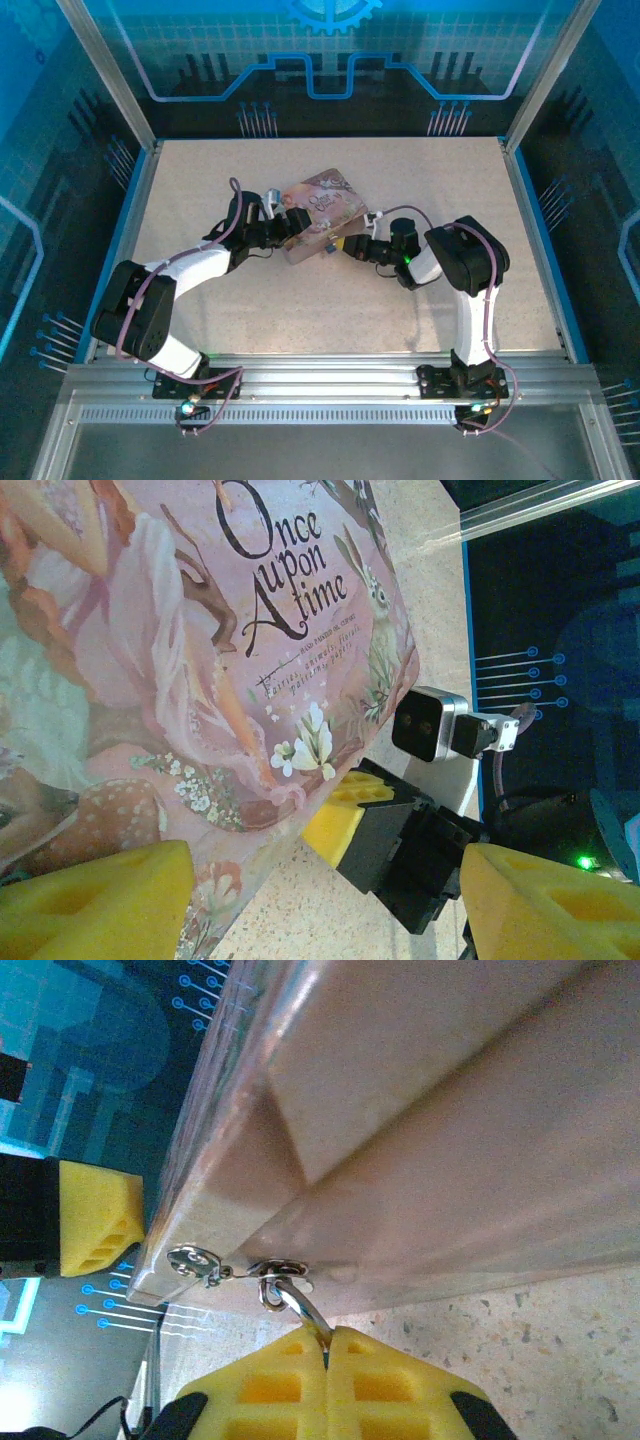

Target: Unlock the padlock with the key

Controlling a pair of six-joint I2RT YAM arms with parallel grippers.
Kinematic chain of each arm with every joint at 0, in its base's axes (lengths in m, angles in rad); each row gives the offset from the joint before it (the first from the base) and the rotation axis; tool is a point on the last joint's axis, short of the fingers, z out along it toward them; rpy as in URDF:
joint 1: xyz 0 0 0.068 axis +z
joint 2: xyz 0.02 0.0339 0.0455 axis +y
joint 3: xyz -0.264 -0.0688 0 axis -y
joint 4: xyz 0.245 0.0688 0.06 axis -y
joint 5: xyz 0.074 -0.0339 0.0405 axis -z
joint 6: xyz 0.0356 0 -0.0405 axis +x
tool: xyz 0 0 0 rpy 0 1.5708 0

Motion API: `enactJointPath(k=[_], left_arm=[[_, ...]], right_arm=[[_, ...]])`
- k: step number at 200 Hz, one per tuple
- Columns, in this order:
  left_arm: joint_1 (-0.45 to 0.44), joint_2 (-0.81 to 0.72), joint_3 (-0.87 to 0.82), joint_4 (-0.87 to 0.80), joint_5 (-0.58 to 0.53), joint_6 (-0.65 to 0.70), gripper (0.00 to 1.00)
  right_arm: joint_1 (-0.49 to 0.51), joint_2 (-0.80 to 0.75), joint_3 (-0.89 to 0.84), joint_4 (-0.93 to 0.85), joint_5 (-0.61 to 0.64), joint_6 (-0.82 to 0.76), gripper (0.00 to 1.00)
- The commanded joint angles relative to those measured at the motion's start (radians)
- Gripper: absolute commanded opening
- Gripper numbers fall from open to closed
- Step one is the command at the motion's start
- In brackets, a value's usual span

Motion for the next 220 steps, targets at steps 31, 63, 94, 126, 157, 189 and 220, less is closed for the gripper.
enactJointPath(k=[31,63,94,126,157,189,220], left_arm=[[-0.018,0.012,-0.045,-0.128,0.003,-0.021,0.72],[-0.018,0.012,-0.044,-0.13,0.003,-0.019,0.72],[-0.018,0.008,-0.04,-0.133,0.001,-0.018,0.73],[-0.018,-0.017,-0.028,-0.144,-0.005,-0.007,0.75],[-0.008,-0.07,0.002,-0.195,-0.014,0.038,0.77],[0.008,-0.164,0.009,-0.267,-0.042,0.107,0.82],[0.019,-0.272,-0.01,-0.314,-0.084,0.168,0.87]], right_arm=[[-0.023,-0.005,0.01,0.032,-0.022,0.055,0.01],[-0.042,-0.017,-0.014,0.025,-0.011,0.051,0.01],[-0.062,-0.041,-0.036,0.014,-0.01,0.037,0.01],[-0.077,-0.115,-0.062,-0.081,0.0,-0.036,0.0],[-0.083,-0.229,-0.081,-0.225,0.012,-0.124,0.01],[-0.082,-0.353,-0.084,-0.407,0.009,-0.22,0.0],[-0.081,-0.489,-0.087,-0.607,0.018,-0.321,0.01]])
